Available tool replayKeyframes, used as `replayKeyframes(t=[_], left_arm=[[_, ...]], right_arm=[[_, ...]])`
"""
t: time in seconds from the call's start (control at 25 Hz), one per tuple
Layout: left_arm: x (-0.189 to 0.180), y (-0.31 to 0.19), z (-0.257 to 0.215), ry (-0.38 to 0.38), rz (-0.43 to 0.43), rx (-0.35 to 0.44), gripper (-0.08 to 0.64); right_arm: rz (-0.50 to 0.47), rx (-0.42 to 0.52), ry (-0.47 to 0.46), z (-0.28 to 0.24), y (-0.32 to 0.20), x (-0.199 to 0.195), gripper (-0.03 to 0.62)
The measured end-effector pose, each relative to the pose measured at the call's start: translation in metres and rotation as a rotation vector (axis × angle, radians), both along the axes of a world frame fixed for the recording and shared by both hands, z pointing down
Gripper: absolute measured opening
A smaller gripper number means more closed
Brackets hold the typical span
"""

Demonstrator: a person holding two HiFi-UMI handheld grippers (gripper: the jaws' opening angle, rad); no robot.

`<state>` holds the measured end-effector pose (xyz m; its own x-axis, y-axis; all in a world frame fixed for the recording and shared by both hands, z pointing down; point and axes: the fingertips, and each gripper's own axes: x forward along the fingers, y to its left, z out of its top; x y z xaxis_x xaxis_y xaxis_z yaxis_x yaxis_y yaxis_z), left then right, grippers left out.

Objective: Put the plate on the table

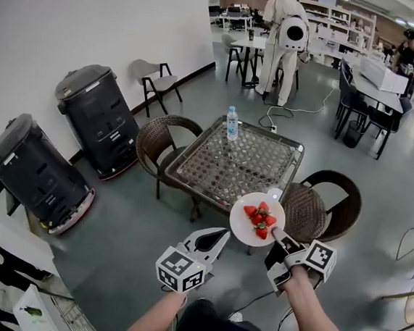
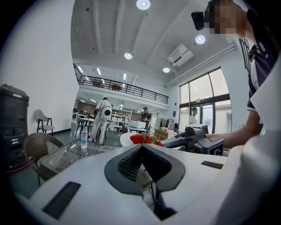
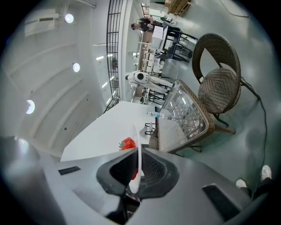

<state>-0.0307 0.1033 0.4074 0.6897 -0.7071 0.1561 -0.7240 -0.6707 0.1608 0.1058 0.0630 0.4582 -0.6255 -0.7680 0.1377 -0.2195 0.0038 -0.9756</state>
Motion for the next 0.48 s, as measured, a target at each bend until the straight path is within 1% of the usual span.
replayKeyframes(t=[0.2, 0.48], left_arm=[[0.009, -0.016, -0.001, 0.000, -0.005, -0.003, 0.005], [0.013, -0.053, 0.006, 0.005, 0.006, 0.001, 0.005]], right_arm=[[-0.009, 0.000, 0.006, -0.001, -0.018, 0.007, 0.015], [0.007, 0.007, 0.000, 0.006, -0.057, 0.011, 0.015]])
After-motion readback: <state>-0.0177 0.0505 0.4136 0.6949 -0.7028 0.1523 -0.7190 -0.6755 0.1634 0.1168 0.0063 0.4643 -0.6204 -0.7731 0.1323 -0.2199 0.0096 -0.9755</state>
